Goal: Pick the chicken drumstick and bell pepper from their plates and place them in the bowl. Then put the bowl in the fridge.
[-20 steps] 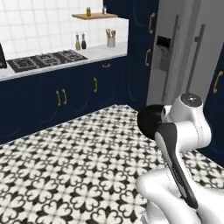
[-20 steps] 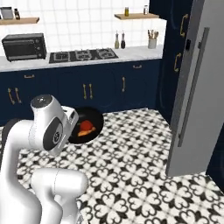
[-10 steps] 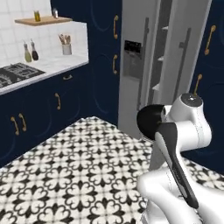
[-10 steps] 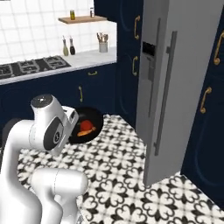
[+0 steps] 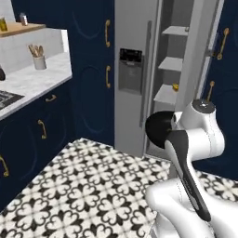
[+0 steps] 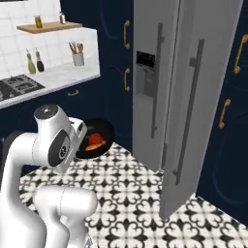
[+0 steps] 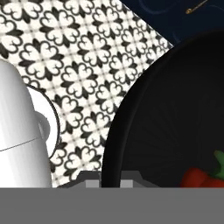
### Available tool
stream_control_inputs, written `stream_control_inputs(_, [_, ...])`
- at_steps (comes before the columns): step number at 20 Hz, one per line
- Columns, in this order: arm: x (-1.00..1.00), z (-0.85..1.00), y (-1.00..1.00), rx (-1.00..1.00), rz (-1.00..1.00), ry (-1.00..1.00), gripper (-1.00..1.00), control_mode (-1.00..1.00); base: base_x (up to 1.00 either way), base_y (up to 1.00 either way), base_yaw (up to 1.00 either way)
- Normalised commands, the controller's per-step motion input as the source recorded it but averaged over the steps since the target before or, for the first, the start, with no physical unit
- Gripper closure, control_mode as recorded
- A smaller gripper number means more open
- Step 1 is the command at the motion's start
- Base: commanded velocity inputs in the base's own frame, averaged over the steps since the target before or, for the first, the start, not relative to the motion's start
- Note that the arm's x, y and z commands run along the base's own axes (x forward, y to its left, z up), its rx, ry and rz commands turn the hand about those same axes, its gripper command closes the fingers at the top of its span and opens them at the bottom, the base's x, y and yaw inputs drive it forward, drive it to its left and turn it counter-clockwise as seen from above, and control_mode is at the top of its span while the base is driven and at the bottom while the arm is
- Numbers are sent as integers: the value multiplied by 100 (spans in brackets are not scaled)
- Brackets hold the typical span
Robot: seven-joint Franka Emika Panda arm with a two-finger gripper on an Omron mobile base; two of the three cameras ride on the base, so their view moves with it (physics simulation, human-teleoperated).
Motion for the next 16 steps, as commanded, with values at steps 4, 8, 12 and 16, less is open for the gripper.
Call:
stream_control_inputs(4, [0,0,0,0,0,0,100,100,100,99,-50])
stream_control_inputs(8, [0,0,0,0,0,0,100,100,100,100,-47])
stream_control_inputs(12, [0,0,0,0,0,0,100,100,100,74,-58])
stream_control_inputs(16, [0,0,0,0,0,0,100,100,100,53,-59])
